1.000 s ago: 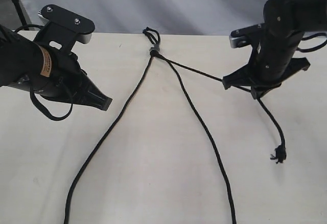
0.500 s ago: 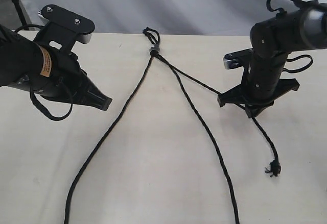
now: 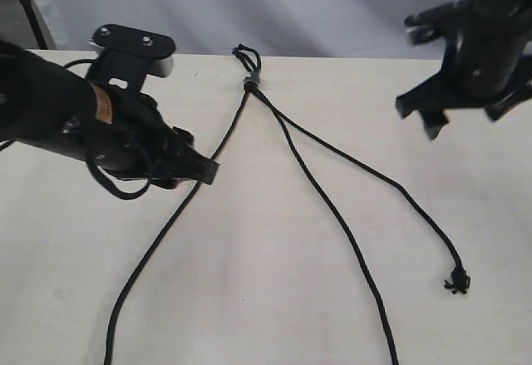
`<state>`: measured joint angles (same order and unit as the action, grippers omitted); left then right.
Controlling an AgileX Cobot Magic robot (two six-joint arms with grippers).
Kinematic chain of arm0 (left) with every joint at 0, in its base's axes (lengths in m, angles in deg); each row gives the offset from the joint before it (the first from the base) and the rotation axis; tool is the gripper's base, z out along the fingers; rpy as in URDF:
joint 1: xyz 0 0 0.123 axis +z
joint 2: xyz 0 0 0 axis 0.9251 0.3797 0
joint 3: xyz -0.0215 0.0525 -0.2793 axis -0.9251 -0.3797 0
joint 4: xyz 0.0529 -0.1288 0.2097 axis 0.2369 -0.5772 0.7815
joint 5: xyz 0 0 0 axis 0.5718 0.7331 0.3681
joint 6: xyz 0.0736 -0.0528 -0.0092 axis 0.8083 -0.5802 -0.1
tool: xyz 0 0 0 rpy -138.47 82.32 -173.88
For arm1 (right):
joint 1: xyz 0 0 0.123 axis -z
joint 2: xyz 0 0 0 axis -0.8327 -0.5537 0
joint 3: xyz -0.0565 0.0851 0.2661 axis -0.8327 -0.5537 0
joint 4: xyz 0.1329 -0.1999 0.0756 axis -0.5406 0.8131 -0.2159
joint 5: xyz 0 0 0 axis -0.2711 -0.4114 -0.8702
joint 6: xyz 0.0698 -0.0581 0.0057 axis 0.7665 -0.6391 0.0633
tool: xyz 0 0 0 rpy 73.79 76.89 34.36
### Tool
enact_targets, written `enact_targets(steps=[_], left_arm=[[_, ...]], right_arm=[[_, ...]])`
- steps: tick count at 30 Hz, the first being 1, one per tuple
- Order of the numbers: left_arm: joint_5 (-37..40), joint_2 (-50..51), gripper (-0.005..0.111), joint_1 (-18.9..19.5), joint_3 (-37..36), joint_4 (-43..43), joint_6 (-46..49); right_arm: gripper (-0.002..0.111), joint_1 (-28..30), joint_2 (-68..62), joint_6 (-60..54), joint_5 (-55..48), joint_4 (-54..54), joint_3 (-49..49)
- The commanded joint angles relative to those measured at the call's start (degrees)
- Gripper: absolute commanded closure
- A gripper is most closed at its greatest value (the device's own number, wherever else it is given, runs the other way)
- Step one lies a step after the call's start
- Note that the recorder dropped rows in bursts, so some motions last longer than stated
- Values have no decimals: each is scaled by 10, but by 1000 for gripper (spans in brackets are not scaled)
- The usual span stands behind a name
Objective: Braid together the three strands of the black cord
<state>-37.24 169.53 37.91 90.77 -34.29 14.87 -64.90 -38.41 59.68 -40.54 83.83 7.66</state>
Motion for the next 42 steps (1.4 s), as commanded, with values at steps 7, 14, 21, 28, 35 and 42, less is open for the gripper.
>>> enact_targets(steps=[7,14,21,28,35,42], left_arm=[[71,237,50,-107,249,-69,34],[182,408,50,-145,442,-66,-40],[264,507,50,-160,571,-51,-91],[347,549,59,-164,617,-1,-127],[402,549,106,-164,615,-19,-34],[438,484,107,-163,615,49,9]], right_arm=[[35,4,161,27,-55,110,27],[35,4,160,27,-71,108,25],[35,4,160,27,-70,103,25],[35,4,160,28,-63,103,25],[35,4,160,28,-61,103,25],[35,4,159,28,-46,103,14]])
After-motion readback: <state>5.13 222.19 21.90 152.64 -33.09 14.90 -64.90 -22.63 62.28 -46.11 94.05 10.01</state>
